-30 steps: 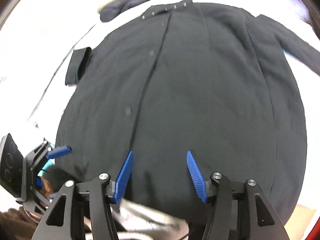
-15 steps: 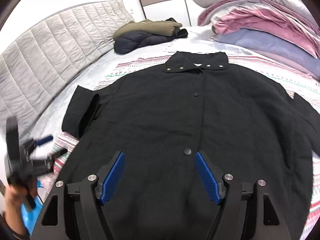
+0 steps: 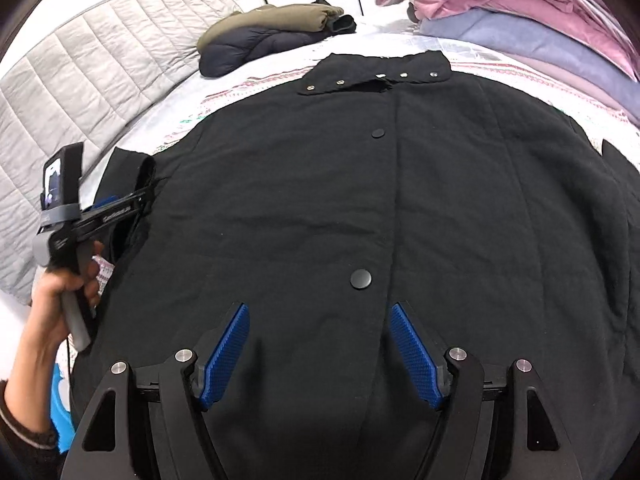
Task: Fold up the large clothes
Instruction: 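Grasp a sleeve cuff with the left tool and pull it outward straight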
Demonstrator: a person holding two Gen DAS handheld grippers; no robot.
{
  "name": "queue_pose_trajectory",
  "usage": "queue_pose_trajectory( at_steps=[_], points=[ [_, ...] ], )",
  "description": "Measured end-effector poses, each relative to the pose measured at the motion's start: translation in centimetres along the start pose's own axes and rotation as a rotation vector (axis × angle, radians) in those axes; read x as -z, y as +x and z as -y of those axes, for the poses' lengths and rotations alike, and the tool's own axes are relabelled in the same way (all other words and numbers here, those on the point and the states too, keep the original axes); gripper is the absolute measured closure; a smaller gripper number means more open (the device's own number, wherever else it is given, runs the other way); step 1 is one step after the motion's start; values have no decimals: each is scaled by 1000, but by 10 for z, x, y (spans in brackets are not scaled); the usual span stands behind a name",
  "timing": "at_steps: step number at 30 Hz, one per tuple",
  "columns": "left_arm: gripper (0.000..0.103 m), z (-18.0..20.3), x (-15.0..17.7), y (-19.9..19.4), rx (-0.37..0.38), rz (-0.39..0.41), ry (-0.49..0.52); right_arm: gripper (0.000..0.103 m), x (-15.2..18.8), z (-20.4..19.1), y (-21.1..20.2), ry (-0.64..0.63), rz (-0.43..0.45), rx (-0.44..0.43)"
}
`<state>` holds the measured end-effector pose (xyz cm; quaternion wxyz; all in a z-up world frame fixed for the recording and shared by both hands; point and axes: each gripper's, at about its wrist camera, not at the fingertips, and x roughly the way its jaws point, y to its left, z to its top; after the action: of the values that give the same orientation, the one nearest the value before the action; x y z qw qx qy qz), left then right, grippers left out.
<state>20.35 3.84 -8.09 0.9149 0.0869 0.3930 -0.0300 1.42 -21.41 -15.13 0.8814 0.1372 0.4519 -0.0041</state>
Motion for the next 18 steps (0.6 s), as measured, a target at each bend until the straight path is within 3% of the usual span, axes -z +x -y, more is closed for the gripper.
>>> queue_pose_trajectory(
  at_steps=[1, 3, 4, 7, 10, 14, 18],
  points=[
    [58, -3, -2, -1, 11, 2, 0, 29, 0, 1, -4, 7, 2, 0],
    [85, -9, -8, -7, 43, 3, 5, 29, -1, 5, -5, 22, 11, 4],
    [89, -14, -11, -12, 35, 11, 7, 29, 0, 8, -8, 30, 16, 8],
    [92, -39, -26, -38, 27, 71, -8, 29, -1, 13, -10, 45, 21, 4],
    [93, -77, -40, -64, -40, 130, -24, 29, -1, 17, -12, 59, 19, -11],
    [96, -142, -53, -80, -203, 160, -60, 29, -1, 22, -15, 67, 26, -6],
    [99, -213, -54, -65, -414, 112, -86, 29, -4, 25, -18, 76, 38, -6]
  ],
)
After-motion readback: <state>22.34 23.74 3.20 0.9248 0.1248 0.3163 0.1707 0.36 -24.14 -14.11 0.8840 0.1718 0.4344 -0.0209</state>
